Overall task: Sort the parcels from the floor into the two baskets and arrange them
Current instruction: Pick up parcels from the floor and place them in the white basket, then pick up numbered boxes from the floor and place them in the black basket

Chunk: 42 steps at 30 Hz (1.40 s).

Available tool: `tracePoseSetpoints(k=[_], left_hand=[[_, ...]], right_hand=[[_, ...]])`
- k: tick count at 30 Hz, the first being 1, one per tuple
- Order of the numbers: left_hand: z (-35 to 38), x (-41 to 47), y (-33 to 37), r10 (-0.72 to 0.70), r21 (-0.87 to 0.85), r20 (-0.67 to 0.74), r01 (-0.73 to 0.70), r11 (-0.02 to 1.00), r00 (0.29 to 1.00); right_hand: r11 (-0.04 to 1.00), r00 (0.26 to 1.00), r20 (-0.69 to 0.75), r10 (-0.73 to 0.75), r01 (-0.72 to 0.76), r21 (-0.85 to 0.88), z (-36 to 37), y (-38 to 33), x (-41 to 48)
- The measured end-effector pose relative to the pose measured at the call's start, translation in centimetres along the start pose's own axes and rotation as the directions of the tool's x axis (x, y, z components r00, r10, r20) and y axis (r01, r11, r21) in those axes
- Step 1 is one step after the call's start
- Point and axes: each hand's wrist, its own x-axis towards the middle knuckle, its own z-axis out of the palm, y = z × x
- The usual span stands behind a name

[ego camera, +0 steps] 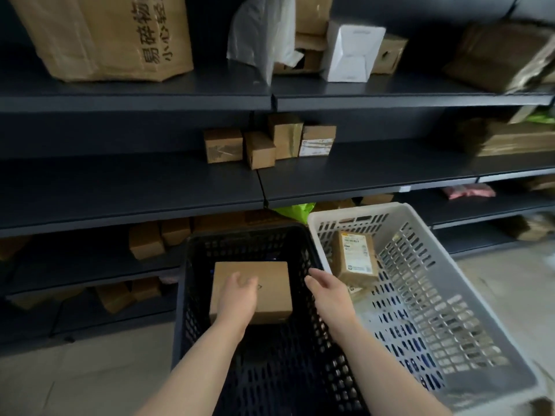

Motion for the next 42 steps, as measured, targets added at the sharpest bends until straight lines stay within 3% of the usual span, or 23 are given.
tracePoseSetpoints(k=[10, 17, 29, 35, 42], left_hand=[[10.3, -11.2, 4.8, 0.263, 0.066, 0.214, -0.283, 0.957, 0.941], [23.5, -22.9, 3.9, 0.314, 0.12, 0.44, -0.401, 0.908, 0.841], [46.1, -38.8, -6.5, 0.15, 0.192, 0.697, -0.384, 0.903, 0.701], [54.6, -39.2, -9.8, 0.062, 0.282, 0.715, -0.369, 0.886, 0.697], [66.5, -35.2, -12.7, -0.035, 0.389, 0.681, -0.321, 0.863, 0.732]], right_hand=[[0.98, 0.973, -0.229, -0.009, 0.054, 0.19, -13.9, 3.6, -7.2], [0.954, 0.909, -0.416, 0.041, 0.089, 0.288, -28.7, 11.9, -14.5], [0.912, 0.775, -0.579, 0.253, 0.008, 0.409, -49.6, 31.9, -26.0], [0.871, 0.705, -0.597, 0.383, -0.06, 0.488, -54.8, 39.1, -25.5], [0.808, 0.675, -0.537, 0.506, -0.154, 0.569, -60.1, 46.3, -19.0]])
